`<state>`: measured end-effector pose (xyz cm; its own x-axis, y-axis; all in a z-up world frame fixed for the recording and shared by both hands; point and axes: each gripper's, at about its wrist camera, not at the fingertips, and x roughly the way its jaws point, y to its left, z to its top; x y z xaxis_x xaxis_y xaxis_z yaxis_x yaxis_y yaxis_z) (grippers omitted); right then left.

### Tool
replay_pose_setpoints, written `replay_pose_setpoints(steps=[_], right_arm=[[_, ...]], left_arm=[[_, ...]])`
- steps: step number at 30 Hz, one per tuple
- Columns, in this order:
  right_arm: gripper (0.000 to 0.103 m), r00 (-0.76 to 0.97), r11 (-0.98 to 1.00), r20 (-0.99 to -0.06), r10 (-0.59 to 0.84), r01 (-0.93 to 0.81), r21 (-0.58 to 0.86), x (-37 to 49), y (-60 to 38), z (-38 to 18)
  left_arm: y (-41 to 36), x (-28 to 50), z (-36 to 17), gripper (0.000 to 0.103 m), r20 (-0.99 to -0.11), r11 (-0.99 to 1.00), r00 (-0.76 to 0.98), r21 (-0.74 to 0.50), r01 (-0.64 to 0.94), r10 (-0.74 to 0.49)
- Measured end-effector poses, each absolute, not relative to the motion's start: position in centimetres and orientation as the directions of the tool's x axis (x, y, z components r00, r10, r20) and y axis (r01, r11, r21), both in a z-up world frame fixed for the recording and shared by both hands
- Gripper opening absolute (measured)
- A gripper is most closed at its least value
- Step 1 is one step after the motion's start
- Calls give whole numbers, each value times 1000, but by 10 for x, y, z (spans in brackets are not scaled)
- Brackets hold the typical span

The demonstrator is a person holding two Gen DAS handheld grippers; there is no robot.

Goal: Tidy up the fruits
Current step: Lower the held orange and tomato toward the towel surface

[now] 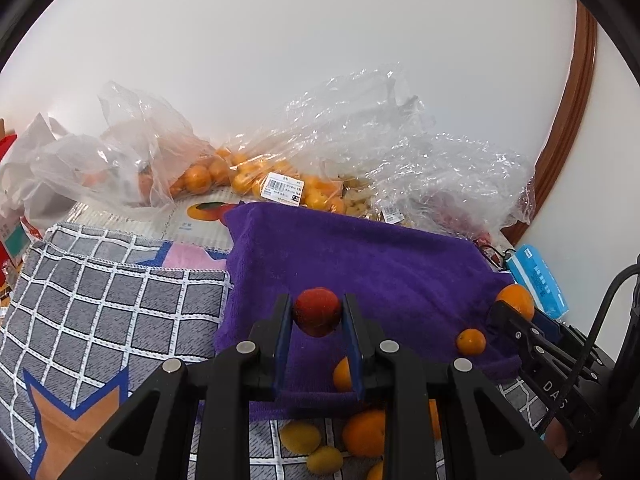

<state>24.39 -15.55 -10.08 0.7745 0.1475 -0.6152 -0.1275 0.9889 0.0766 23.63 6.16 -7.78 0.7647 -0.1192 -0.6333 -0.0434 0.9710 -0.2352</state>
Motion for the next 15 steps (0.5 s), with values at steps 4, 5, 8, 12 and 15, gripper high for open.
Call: replay_pose_setpoints(steps=[4, 5, 8, 12, 15], right_arm=[[42, 766, 989, -625, 150, -123, 85, 249, -156, -108], [42, 763, 989, -629, 149, -122, 87, 250, -157, -111], [42, 756, 989, -638, 146, -115, 90, 254, -159, -118], [42, 743, 990, -653, 144, -111, 91, 258, -161, -127], [42, 736, 991, -663, 136, -108, 82, 260, -162, -134]], left_arm=[[61, 240, -85, 24, -641, 972, 758, -233, -43, -120], [61, 241, -86, 24, -641, 972, 757, -234, -40, -123], [59, 244, -93, 24, -648, 972, 751, -231, -39, -124], [57, 247, -102, 24, -659, 975, 743, -220, -40, -119], [56, 249, -108, 24, -667, 974, 734, -223, -33, -128]])
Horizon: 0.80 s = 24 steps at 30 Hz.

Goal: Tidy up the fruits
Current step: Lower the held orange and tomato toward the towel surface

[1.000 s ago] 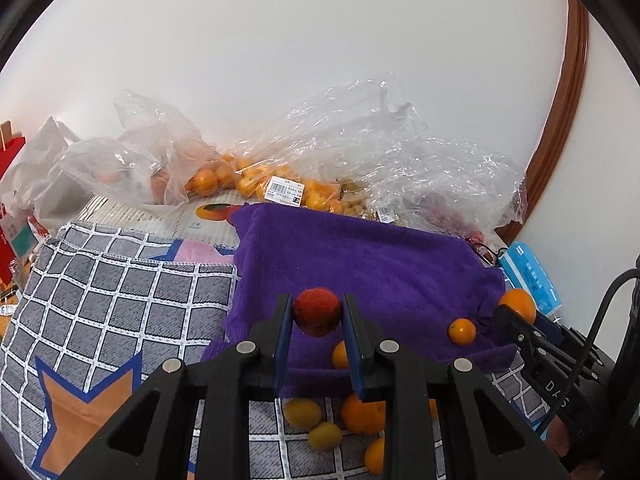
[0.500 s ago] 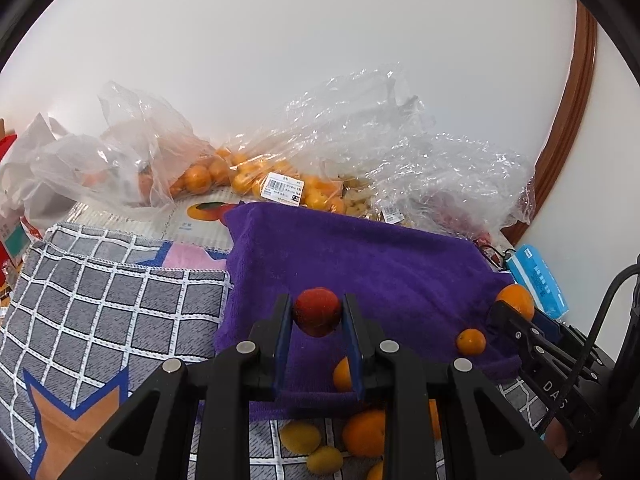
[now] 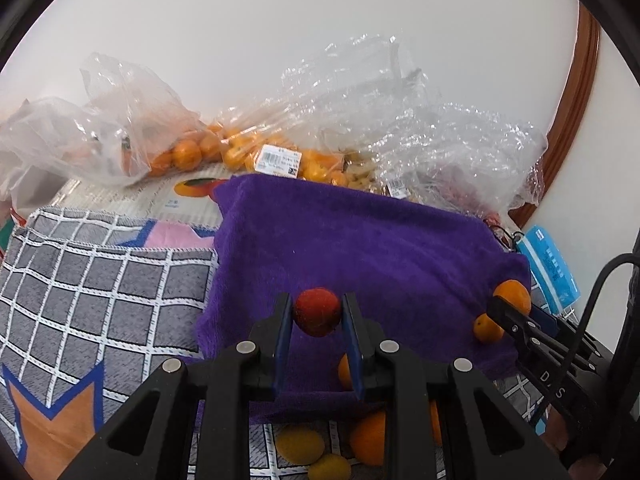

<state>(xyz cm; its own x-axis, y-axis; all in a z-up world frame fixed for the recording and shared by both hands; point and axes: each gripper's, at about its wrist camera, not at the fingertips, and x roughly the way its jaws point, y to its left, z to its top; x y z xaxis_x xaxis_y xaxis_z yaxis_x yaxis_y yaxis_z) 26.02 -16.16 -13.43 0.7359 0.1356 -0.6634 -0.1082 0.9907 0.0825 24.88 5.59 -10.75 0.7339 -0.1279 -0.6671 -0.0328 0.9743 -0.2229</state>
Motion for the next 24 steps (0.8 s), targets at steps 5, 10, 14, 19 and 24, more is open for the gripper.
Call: replay_pose_setpoints(steps=[5, 10, 14, 19, 24], right_arm=[[42, 719, 991, -682, 135, -105, 85, 264, -163, -144], [42, 718, 991, -685, 127, -114, 65, 264, -160, -149], [42, 727, 991, -678, 113, -128, 27, 262, -154, -150], [42, 738, 990, -669, 86, -140, -28, 258, -147, -152], [42, 742, 990, -666, 83, -140, -33, 257, -148, -152]], left_arm=[[56, 251, -115, 24, -677, 973, 723, -230, -35, -134], [55, 253, -119, 24, -686, 976, 717, -217, -35, -127], [54, 256, -125, 24, -699, 976, 705, -213, -39, -124], [51, 259, -131, 24, -711, 980, 694, -196, -44, -111], [53, 261, -134, 24, -720, 978, 686, -201, -56, -109]])
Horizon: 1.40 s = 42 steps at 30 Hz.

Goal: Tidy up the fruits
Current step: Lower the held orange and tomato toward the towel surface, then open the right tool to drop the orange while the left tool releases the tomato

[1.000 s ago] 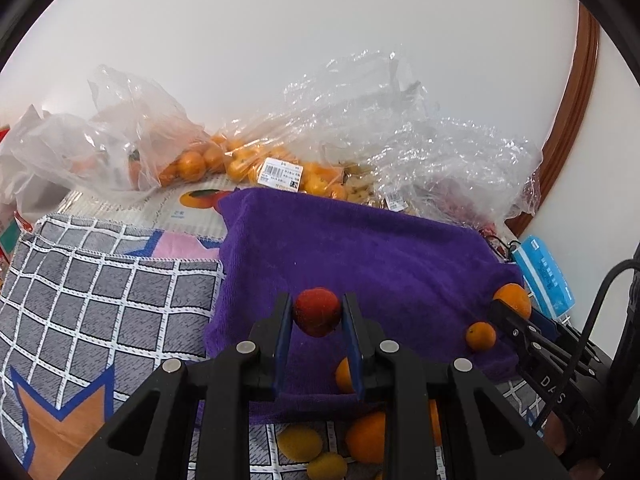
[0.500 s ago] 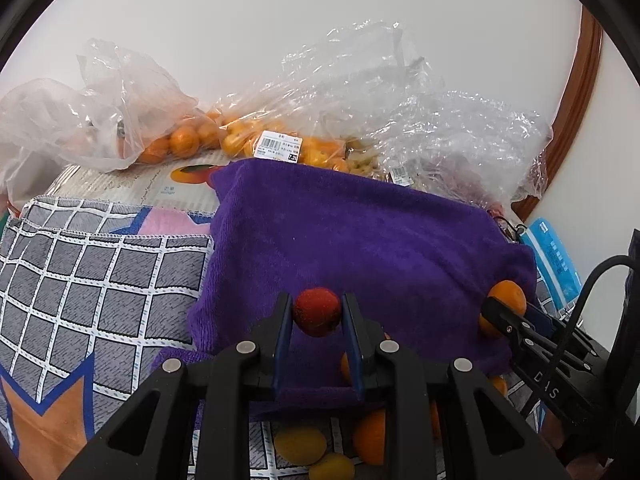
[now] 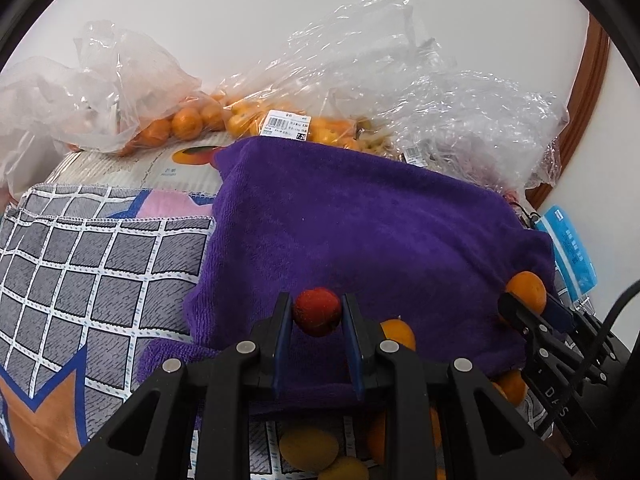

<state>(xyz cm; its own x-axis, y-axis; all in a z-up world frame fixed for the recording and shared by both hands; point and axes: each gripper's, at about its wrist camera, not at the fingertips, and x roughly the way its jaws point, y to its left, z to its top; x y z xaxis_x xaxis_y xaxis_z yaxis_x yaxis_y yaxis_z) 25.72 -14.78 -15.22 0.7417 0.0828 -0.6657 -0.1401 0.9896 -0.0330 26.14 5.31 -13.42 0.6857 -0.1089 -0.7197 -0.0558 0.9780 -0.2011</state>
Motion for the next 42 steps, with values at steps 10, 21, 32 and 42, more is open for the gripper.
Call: replay_pose_setpoints(steps=[10, 21, 32, 42], right_arm=[[42, 746, 989, -662, 74, -139, -45, 255, -149, -153], [46, 745, 989, -663, 74, -142, -49, 254, -151, -153], [60, 766, 993, -637, 84, -119, -12, 244, -156, -145], [60, 793, 998, -607, 38, -66, -24, 211, -171, -114]], left_arm=[[53, 262, -137, 24, -722, 982, 687, -176, -64, -85], [52, 260, -134, 29, -715, 981, 692, -187, -54, -98], [53, 248, -118, 37, -675, 979, 734, -192, -67, -82], [53, 222, -83, 37, -651, 982, 755, -184, -51, -83]])
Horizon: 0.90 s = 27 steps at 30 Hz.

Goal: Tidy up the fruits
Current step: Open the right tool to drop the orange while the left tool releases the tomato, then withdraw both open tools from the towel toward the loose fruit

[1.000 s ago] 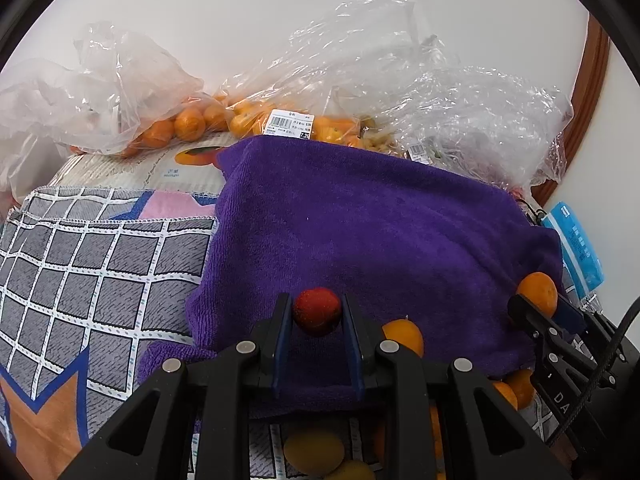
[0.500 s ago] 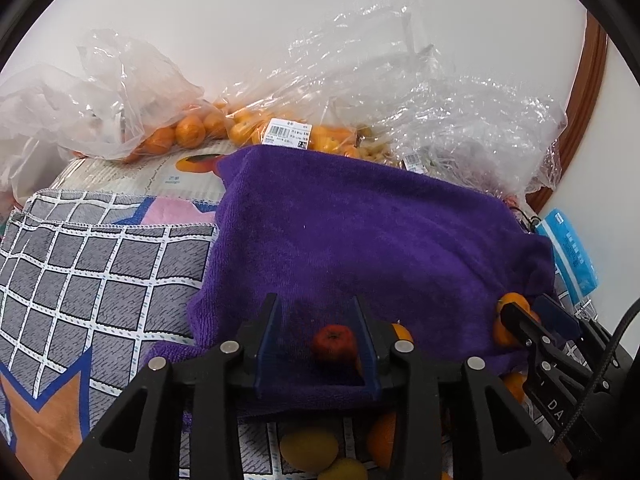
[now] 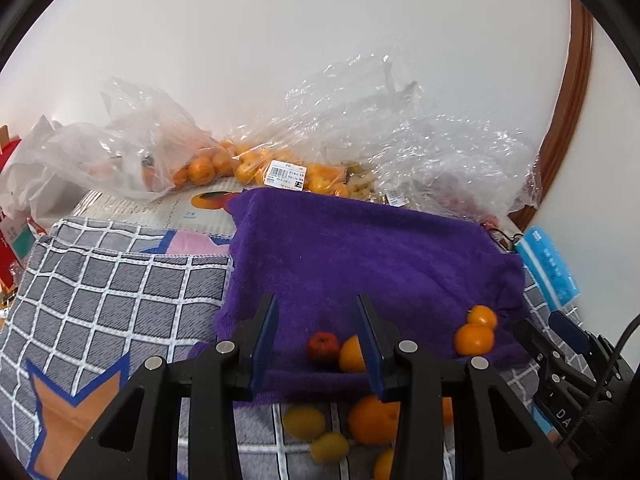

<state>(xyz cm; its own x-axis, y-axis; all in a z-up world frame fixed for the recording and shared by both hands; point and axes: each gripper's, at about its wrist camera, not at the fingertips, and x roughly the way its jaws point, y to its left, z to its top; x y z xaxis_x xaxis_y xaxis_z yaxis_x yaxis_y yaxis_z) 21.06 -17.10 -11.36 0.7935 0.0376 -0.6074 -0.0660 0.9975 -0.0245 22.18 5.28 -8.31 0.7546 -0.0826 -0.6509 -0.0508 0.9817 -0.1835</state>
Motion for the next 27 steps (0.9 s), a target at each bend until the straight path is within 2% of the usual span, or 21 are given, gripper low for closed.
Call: replay_pose_setpoints(steps=[7, 13, 21, 27], right_arm=[[60, 776, 998, -628, 55, -64, 9, 180, -173, -106], [60, 753, 993, -647, 118, -103, 60, 151, -169, -102], [60, 757, 991, -641, 132, -123, 59, 118, -161, -93], [60, 746, 991, -653, 130, -123, 56, 104, -158, -98]], left_arm=[[49, 186, -77, 37, -661, 985, 744, -172, -24, -98], [51, 158, -77, 37, -684, 972, 709, -235, 4, -169], [67, 133, -82, 37, -719, 968, 680, -244, -55, -142], [76, 117, -91, 37, -735, 977, 671, -200, -79, -96]])
